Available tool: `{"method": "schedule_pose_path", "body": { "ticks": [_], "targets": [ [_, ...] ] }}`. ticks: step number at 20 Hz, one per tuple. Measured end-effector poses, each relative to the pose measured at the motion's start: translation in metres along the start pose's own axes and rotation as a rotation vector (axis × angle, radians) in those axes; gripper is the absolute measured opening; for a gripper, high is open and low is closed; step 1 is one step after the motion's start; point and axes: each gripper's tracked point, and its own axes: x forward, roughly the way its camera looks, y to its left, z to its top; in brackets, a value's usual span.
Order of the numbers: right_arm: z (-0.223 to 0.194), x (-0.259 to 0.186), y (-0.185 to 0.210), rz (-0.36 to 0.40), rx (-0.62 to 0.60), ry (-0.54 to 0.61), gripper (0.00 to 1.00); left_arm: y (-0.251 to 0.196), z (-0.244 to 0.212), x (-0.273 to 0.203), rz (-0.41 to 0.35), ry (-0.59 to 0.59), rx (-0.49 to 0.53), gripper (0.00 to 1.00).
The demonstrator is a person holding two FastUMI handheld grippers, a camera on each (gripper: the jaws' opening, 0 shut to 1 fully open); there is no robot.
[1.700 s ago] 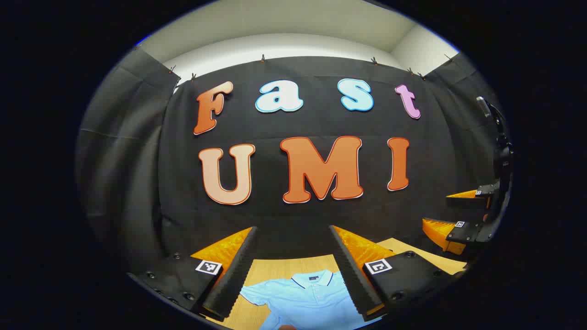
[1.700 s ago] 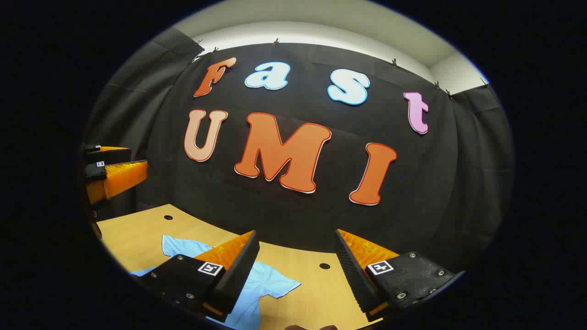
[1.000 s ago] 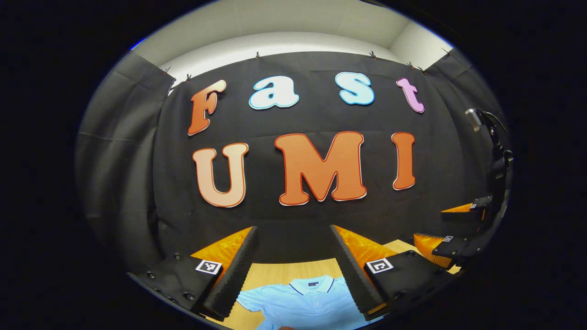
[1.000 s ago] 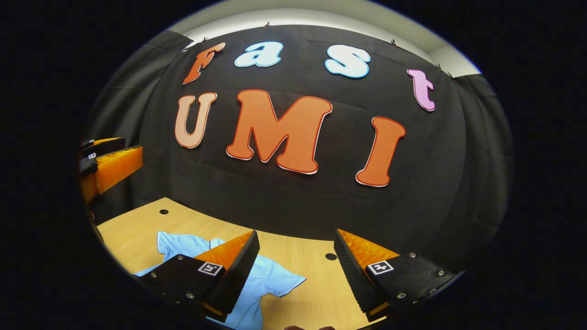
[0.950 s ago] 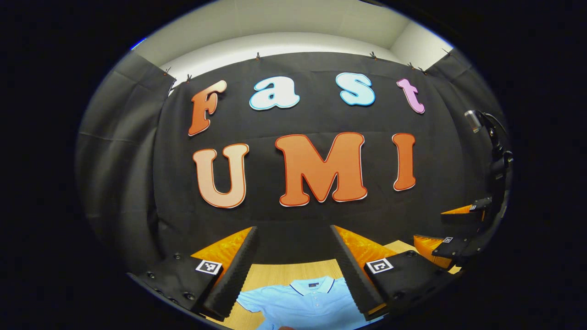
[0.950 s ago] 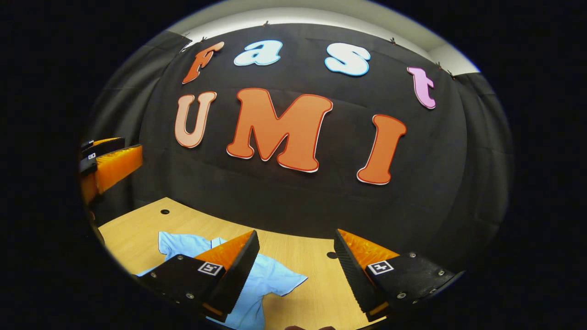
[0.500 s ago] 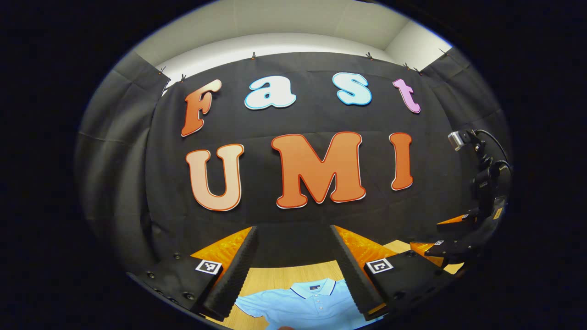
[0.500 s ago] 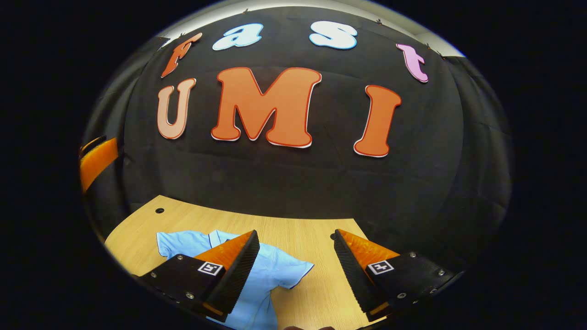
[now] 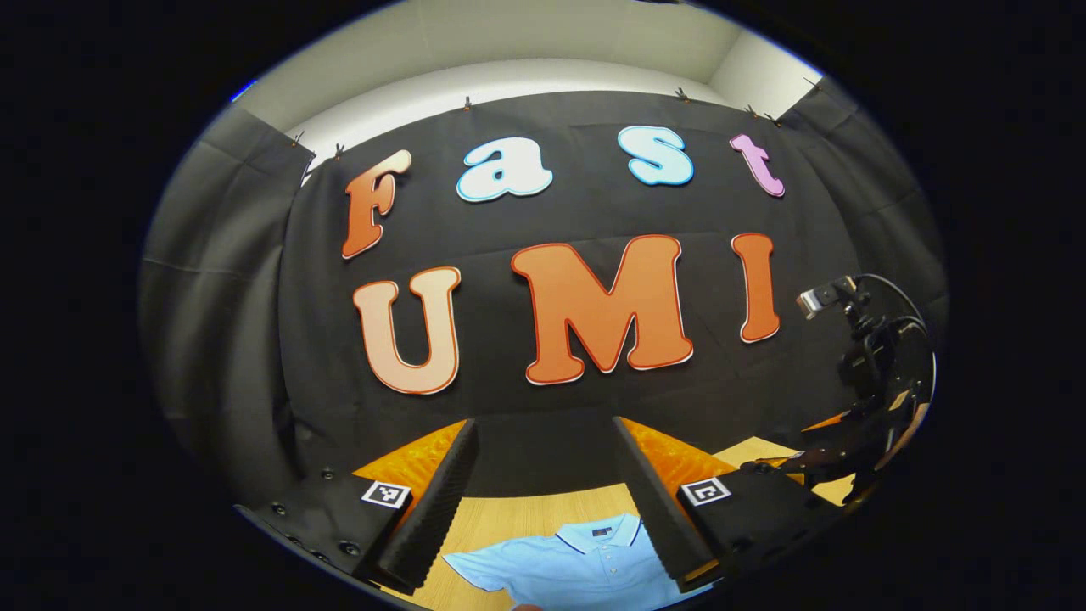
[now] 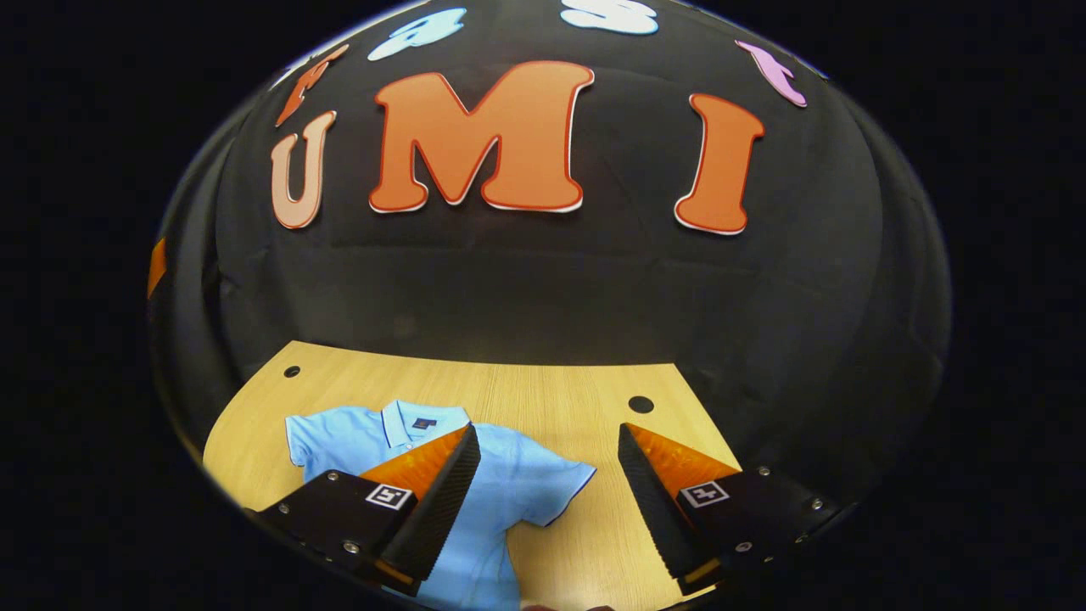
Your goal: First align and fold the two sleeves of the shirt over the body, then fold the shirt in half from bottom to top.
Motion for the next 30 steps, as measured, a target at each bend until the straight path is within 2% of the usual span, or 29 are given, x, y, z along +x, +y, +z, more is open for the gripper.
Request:
{"method": "schedule_pose_path", "body": {
  "ticks": [6,8,10,14,17,23,24,26,30],
  "targets": [
    [-0.031,0.046,-0.016,-0.023,-0.011,0.145,0.99,0.012,-0.010,0.006,0.044,0.031,0.021,1.00],
    [-0.049,0.058,-0.015,0.000,0.009,0.226,0.99,0.012,-0.016,0.008,0.044,0.046,0.029,1.00],
    [-0.067,0.072,-0.017,0.004,0.023,0.304,0.95,0.011,-0.019,0.009,0.038,0.061,0.031,1.00],
    [-0.093,0.090,-0.017,0.007,0.052,0.420,0.95,0.013,-0.018,0.008,0.044,0.062,0.048,1.00],
    [-0.106,0.105,-0.010,0.022,0.086,0.479,0.95,0.009,-0.026,0.008,0.035,0.089,0.038,1.00],
    [-0.131,0.127,-0.012,-0.003,0.120,0.573,0.95,0.019,-0.025,0.012,0.053,0.080,0.054,1.00],
    [-0.137,0.131,-0.012,-0.003,0.119,0.587,0.94,0.023,-0.025,0.015,0.062,0.078,0.066,1.00],
    [-0.153,0.138,-0.014,-0.014,0.106,0.630,0.83,0.024,-0.021,0.016,0.061,0.058,0.077,1.00],
    [-0.176,0.151,-0.016,-0.039,0.086,0.687,0.76,0.026,-0.020,0.016,0.061,0.058,0.080,1.00]
  ]
}}
